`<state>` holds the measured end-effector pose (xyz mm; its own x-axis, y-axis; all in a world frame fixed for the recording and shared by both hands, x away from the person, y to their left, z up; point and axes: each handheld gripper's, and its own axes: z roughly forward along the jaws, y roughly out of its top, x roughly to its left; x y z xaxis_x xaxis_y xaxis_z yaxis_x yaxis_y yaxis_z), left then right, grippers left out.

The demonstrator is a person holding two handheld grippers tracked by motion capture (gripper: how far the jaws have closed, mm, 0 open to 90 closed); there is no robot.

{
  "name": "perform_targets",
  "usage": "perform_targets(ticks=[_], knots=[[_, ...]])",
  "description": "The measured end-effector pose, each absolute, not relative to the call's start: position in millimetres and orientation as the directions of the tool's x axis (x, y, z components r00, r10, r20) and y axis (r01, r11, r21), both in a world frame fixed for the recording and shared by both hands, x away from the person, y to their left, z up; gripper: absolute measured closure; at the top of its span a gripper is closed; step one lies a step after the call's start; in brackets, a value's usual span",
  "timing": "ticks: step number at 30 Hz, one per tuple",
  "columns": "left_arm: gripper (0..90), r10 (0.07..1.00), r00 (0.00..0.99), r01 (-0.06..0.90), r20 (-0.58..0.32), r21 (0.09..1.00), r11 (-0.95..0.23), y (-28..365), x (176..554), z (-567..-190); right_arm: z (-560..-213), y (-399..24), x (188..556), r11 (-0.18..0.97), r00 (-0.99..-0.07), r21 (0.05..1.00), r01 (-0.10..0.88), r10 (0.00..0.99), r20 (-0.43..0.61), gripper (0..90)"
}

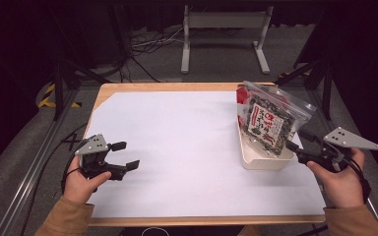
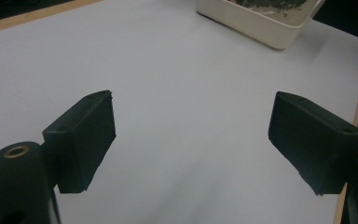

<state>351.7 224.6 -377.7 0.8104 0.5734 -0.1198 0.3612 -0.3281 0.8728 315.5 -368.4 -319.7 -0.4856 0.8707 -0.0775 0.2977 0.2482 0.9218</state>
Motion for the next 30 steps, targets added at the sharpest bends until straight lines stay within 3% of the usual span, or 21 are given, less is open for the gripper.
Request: perform_targets(ticks=[13, 30], knots=[[14.9, 0.575, 0.810, 0.349, -0.111, 0.880, -0.321, 232, 341, -373, -304, -343, 280, 0.272, -0.579, 0.933, 0.236, 0.811, -0.090, 39.0], [12.9, 0.536, 0.838, 0.332, -0.101, 0.874, -0.354, 230, 333, -372, -317, -295, 294, 0.273, -0.717, 0.937, 0.218, 0.696, -0.035, 35.2]])
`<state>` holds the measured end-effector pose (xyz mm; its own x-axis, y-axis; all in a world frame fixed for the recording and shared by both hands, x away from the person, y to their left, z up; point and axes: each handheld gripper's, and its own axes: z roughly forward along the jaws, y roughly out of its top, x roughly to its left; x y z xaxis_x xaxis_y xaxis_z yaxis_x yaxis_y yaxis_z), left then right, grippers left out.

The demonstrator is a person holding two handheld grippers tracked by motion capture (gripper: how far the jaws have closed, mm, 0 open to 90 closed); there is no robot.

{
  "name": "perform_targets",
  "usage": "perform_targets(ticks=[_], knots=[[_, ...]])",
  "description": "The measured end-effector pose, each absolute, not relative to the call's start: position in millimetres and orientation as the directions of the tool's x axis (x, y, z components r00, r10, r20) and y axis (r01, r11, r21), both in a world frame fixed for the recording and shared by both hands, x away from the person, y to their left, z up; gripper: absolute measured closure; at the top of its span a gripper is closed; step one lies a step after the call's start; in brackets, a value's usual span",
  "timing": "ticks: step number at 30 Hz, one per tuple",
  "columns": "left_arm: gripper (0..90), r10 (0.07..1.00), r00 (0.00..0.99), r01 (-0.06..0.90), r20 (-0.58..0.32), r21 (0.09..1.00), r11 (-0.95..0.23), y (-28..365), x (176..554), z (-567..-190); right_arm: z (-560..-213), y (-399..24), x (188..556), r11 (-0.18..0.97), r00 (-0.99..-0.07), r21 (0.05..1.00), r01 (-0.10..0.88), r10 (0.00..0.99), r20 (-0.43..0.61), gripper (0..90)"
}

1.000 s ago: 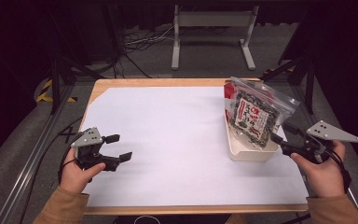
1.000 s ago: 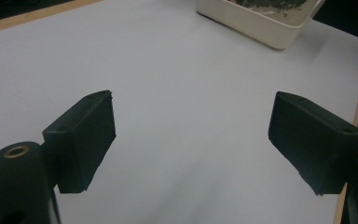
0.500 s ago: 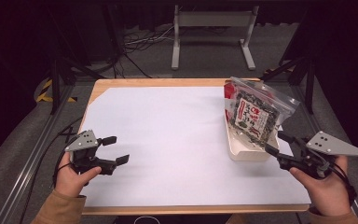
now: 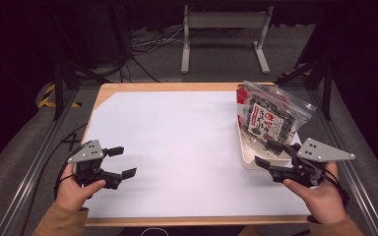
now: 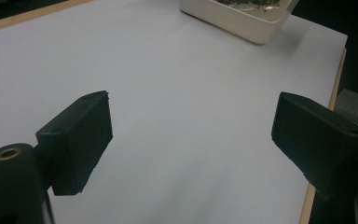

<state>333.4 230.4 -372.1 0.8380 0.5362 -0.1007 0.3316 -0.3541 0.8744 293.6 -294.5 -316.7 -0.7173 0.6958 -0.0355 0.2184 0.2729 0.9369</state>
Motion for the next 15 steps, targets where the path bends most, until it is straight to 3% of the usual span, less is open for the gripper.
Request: perform_targets(ticks=[15], knots=[[11.2, 0.516, 0.847, 0.331, -0.125, 0.885, -0.328, 237, 329, -379, -352, -261, 314, 0.284, -0.785, 0.937, 0.203, 0.620, -0.018, 33.7]])
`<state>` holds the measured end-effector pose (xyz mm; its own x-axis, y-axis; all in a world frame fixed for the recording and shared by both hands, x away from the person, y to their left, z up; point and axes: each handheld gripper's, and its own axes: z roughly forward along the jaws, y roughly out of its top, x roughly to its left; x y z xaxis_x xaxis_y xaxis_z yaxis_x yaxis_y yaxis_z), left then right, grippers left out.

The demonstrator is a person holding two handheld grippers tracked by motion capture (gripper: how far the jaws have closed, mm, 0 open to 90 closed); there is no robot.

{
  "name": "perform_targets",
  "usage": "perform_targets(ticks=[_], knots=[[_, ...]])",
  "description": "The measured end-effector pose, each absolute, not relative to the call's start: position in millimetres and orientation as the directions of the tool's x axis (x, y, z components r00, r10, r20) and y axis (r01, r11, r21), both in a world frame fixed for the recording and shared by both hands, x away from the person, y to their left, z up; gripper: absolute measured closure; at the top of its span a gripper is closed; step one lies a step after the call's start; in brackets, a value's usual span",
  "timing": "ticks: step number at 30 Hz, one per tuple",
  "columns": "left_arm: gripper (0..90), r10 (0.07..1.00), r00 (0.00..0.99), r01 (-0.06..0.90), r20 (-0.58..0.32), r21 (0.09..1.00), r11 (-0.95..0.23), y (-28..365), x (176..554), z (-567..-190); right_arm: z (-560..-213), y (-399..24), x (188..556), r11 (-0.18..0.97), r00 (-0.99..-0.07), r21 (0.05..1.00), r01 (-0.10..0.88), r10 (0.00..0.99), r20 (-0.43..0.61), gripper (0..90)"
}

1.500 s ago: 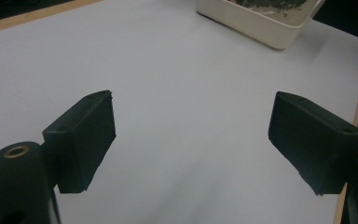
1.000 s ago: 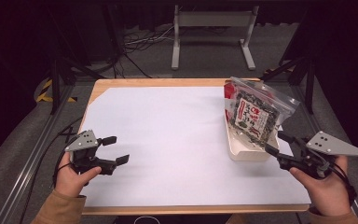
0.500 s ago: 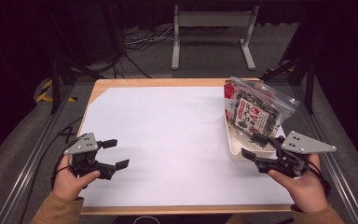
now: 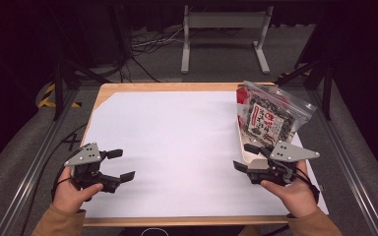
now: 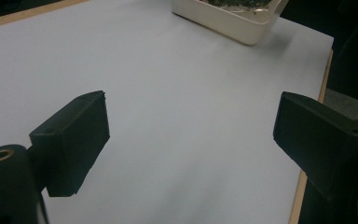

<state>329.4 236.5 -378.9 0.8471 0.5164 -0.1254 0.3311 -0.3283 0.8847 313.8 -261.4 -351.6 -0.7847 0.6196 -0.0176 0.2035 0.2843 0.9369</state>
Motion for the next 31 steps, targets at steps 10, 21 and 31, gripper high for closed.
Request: perform_targets(ticks=[10, 21, 31], knots=[[11.3, 0.519, 0.847, 0.324, -0.114, 0.884, -0.336, 240, 327, -383, -383, -247, 323, 0.275, -0.807, 0.941, 0.199, 0.590, -0.002, 33.4], [11.1, 0.509, 0.853, 0.328, -0.117, 0.878, -0.348, 238, 330, -391, -412, -236, 329, 0.344, -0.809, 0.914, 0.214, 0.587, -0.032, 33.1], [10.5, 0.511, 0.849, 0.346, -0.130, 0.869, -0.353, 237, 332, -395, -418, -239, 330, 0.326, -0.790, 0.920, 0.218, 0.613, -0.030, 32.4]])
